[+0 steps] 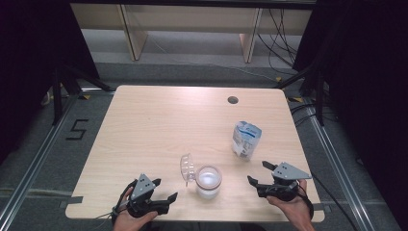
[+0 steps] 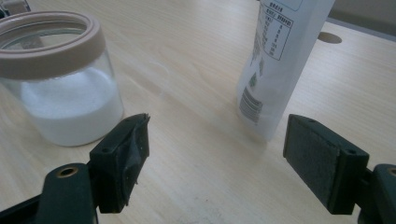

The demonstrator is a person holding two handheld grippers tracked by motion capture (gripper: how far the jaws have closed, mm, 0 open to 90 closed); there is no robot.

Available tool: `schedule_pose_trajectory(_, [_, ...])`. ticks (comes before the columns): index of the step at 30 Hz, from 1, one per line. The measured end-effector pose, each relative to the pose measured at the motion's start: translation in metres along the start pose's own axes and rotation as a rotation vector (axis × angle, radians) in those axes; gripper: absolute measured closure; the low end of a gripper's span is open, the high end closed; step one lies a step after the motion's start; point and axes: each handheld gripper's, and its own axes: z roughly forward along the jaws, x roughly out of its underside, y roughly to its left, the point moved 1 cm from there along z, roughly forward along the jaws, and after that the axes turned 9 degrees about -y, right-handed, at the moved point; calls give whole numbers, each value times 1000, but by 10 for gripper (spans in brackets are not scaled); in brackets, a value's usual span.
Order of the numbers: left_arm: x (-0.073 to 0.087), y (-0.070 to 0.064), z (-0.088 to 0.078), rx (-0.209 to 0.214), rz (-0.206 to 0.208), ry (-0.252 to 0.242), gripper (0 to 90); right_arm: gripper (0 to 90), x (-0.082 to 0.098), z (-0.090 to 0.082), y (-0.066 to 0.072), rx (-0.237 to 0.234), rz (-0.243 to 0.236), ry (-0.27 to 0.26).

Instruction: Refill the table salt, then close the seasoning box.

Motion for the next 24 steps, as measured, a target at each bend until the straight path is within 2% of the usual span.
schedule_pose_trajectory(1, [0, 0, 0, -1, 1, 0, 218, 230, 1, -1, 2, 7, 16, 2])
schedule_pose_trajectory(2, [0, 0, 0, 0, 1, 0, 217, 230, 1, -2, 1, -2, -3, -4])
schedule_pose_trajectory(4, [-1, 0, -2, -4, 12, 3, 218, 227, 3, -3, 2, -7, -4, -11])
schedule_pose_trajectory(5, [-1, 1, -2, 4, 14, 2, 218, 227, 3, -4, 4, -15, 5, 8])
schedule_pose_trajectory(6, [-1, 0, -1, 9, 8, -6, 218, 225, 4, -6, 5, -6, 5, 8])
schedule_pose_trajectory(8, [-2, 0, -2, -7, -7, -7, 218, 223, 5, -7, 7, -21, -1, 9])
schedule_pose_trajectory(9, [-2, 0, -2, -4, -14, -13, 219, 223, 6, -8, 8, -9, 0, 5])
schedule_pose_trajectory(11, [-3, 0, -2, -1, -11, -14, 220, 222, 7, -9, 9, -17, 0, 18])
schedule_pose_trajectory(12, [-3, 0, -2, 1, -14, -17, 219, 222, 7, -9, 8, -5, -23, 9])
schedule_pose_trajectory(14, [-4, 1, -2, -1, -29, -19, 221, 222, 8, -8, 8, -21, -22, -2])
schedule_pose_trajectory(15, [-5, 2, -2, 4, -28, -20, 224, 222, 8, -9, 8, -14, -27, 4])
schedule_pose_trajectory(17, [-6, 4, -3, -2, -25, -20, 225, 222, 8, -9, 8, -20, -3, 23])
schedule_pose_trajectory(18, [-7, 4, -3, -1, -61, -31, 229, 222, 8, -8, 8, -25, 3, 24])
schedule_pose_trajectory(19, [-8, 5, -4, -4, -64, -31, 236, 224, 8, -9, 7, -25, 5, 23])
schedule_pose_trajectory(20, [-10, 5, -4, 4, -75, -41, 239, 224, 8, -10, 10, -6, 33, 31])
schedule_pose_trajectory(22, [-14, 3, -6, -4, -89, -52, 239, 224, 7, -10, 8, 0, 9, 18])
schedule_pose_trajectory(24, [-18, 2, -7, 10, -70, -57, 241, 224, 7, -10, 7, 11, -7, 11])
